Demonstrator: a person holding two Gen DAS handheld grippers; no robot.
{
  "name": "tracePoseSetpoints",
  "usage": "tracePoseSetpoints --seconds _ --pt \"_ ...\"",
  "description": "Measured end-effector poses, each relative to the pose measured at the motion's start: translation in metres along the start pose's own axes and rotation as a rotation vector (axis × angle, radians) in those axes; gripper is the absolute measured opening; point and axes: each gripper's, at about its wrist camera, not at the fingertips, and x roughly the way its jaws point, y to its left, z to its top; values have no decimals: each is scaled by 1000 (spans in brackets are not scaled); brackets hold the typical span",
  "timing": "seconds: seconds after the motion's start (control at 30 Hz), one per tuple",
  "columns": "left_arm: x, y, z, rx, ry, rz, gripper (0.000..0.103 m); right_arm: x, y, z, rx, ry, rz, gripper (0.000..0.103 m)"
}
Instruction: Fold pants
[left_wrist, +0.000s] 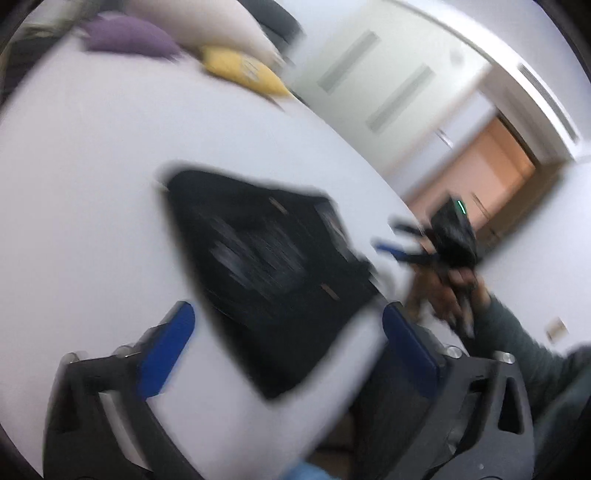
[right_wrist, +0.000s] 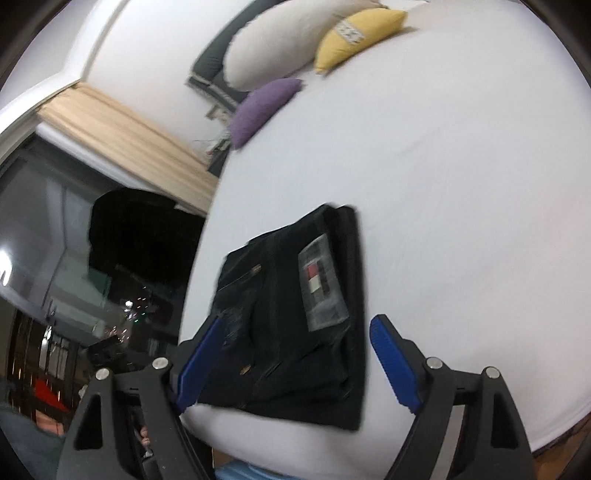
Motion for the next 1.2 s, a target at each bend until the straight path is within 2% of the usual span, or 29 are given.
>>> tracePoseSetpoints --seconds 0.03,0.13,0.2,0.3,0.4,0.43,0.47,0.53,0.63,0.67,0.77,0.9,1.0,1.1,1.2 --pt "3 9 4 -18 6 13 103 9 -6 5 14 18 1 84" --pt "38 37 13 -139 139 38 103 41 -17 12 42 113 -3 83" --pt "59 45 15 -193 206 16 102 57 -20 12 32 158 -45 78" --pt "80 49 23 -207 245 34 102 64 -21 17 40 154 -13 78" --pt "98 50 33 -232 274 23 98 76 -21 22 52 181 -3 66" --pt "98 51 33 -233 286 18 84 81 -19 22 48 199 -3 55" --pt "103 49 34 -235 300 26 64 85 -17 22 43 212 -10 49" --pt "105 47 34 -230 329 66 54 91 -12 21 20 228 -32 42" --pt "102 44 33 -234 315 83 40 88 -7 21 10 219 -53 33" --pt "99 43 32 -239 305 86 34 86 1 20 -15 211 -69 29" --pt "92 40 33 -248 289 81 24 79 32 19 -116 179 -143 22" --pt "74 26 44 -212 263 78 20 73 76 34 -218 138 -167 19" --pt "46 23 66 -179 197 97 20 71 104 50 -272 101 -144 19" --pt "18 33 97 -148 138 124 20 77 129 77 -296 75 -98 19" --pt "5 54 128 -139 102 158 20 103 142 108 -297 74 -75 19"
